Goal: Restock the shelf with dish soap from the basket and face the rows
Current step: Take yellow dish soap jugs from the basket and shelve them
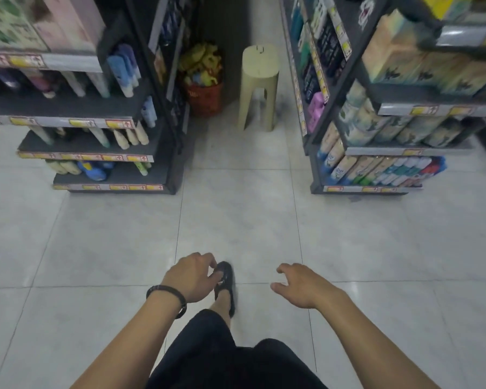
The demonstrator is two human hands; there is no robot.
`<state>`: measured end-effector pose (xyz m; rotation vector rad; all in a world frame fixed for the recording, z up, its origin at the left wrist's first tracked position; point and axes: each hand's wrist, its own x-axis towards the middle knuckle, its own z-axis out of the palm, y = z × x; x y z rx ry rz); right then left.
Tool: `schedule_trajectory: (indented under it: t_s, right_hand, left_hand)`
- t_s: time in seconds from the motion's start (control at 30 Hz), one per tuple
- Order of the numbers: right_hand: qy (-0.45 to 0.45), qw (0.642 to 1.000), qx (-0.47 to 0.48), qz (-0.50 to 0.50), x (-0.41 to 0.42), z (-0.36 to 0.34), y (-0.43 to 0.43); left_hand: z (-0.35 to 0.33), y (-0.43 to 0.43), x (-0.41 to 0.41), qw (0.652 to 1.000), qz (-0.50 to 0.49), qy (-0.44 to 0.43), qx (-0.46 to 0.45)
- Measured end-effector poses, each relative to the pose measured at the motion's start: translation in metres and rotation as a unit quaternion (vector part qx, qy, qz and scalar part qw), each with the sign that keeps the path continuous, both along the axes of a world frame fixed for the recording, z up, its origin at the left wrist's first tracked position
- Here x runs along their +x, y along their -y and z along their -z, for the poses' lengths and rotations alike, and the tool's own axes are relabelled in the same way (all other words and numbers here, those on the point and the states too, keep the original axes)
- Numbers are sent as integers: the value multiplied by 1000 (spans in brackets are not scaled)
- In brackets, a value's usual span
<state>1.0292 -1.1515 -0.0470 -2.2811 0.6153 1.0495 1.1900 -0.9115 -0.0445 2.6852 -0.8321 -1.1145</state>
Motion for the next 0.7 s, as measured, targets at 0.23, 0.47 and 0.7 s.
schedule_trajectory:
  t_s: [0.23, 0.47, 0.7]
  right_hand:
    - [9, 999, -48, 6, 168, -10, 96]
    - [37, 998, -56, -2, 310, -7, 204]
    - [44, 996, -53, -50, 426, 6, 345]
  left_hand:
    - [-18, 119, 155, 996, 67, 51, 23]
    - [-22, 236, 286, 995, 74, 68, 22]
    - [-28, 363, 397, 995, 40, 83, 47]
